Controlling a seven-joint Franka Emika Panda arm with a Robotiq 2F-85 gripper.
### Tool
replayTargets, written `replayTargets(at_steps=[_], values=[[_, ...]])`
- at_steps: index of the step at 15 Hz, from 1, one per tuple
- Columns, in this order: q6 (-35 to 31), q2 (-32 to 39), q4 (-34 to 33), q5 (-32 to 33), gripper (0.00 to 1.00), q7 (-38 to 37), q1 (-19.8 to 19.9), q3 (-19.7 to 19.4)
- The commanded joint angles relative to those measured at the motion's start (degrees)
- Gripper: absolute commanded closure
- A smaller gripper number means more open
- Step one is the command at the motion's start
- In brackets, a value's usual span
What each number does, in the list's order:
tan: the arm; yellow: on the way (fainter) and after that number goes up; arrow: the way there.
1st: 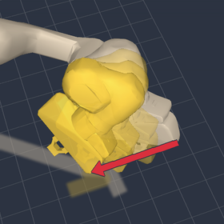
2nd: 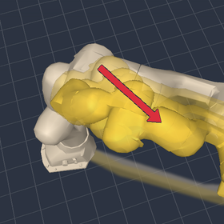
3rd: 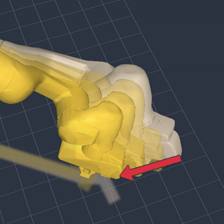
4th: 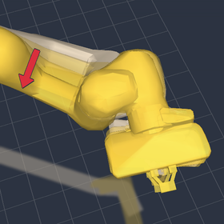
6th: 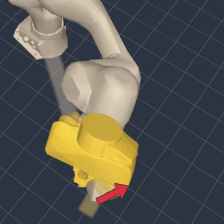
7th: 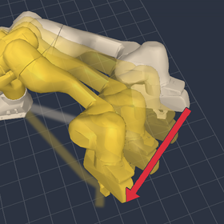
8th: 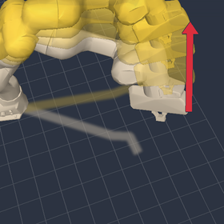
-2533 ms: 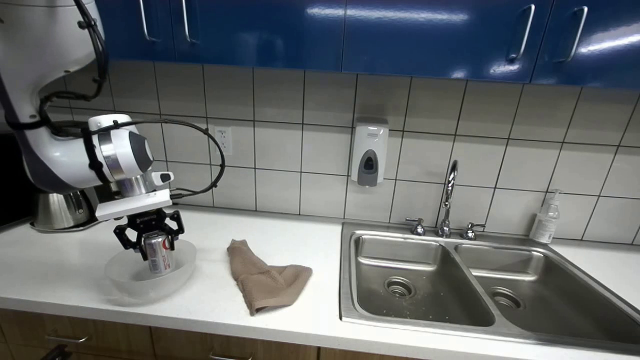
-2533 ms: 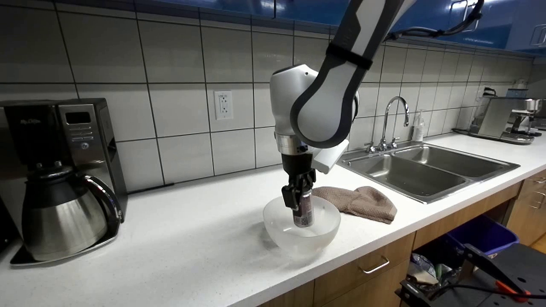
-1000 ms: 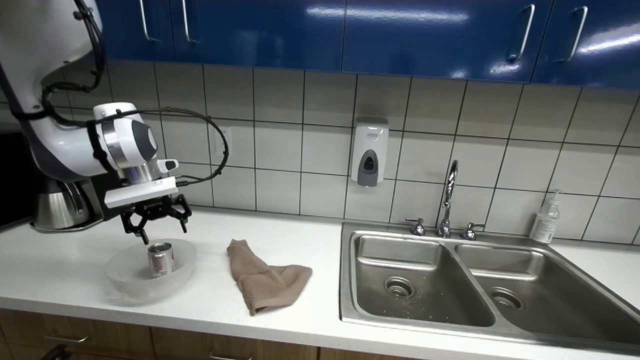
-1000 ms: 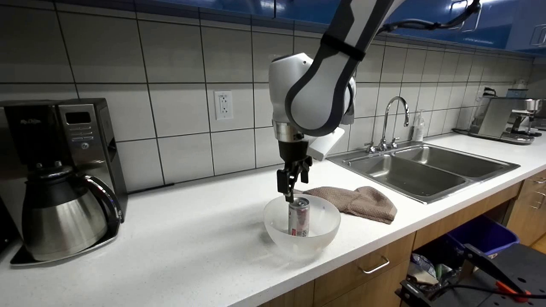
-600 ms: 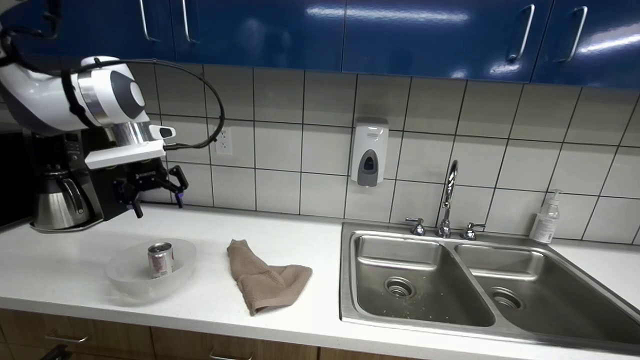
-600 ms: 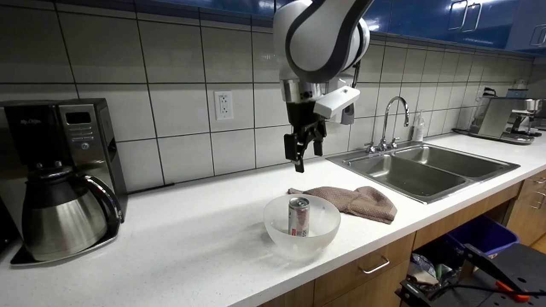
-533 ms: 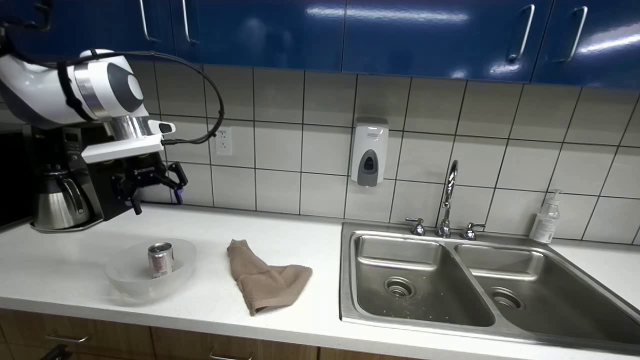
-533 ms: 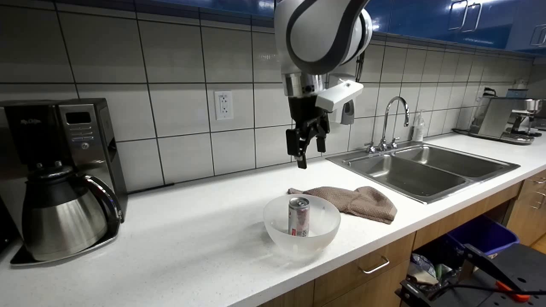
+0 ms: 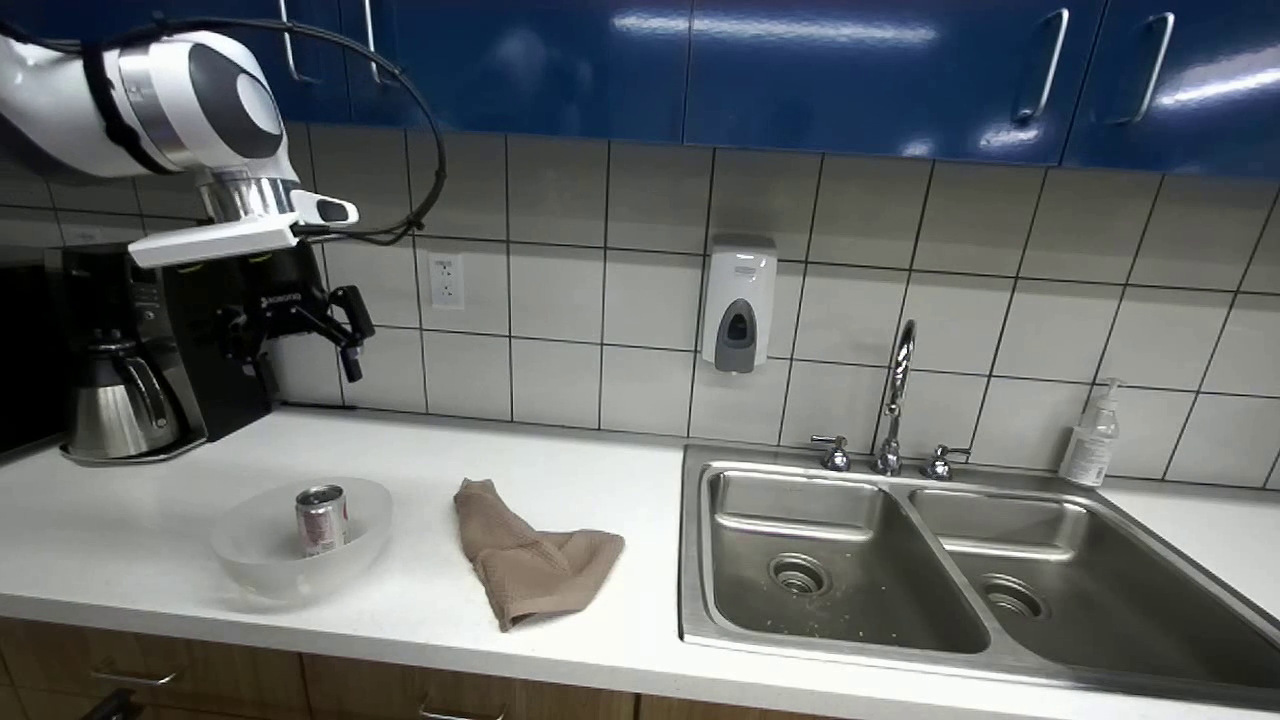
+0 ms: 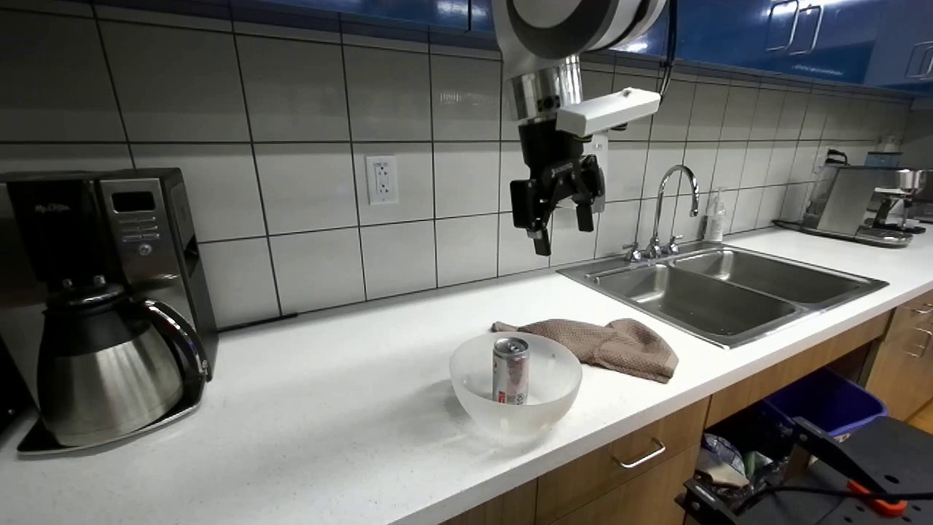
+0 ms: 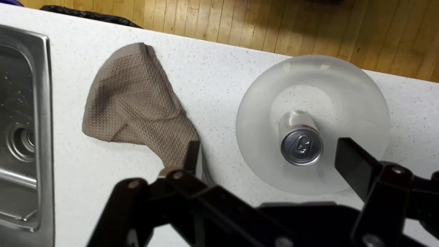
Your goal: Put the metal can into the bowl
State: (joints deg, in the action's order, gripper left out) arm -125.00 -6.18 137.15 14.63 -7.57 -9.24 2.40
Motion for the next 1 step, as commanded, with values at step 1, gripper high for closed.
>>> replayTargets(at_steps=[1], values=[[0.1,-0.2,0.0,-0.2,0.00,-0.1,1.7,1.6]])
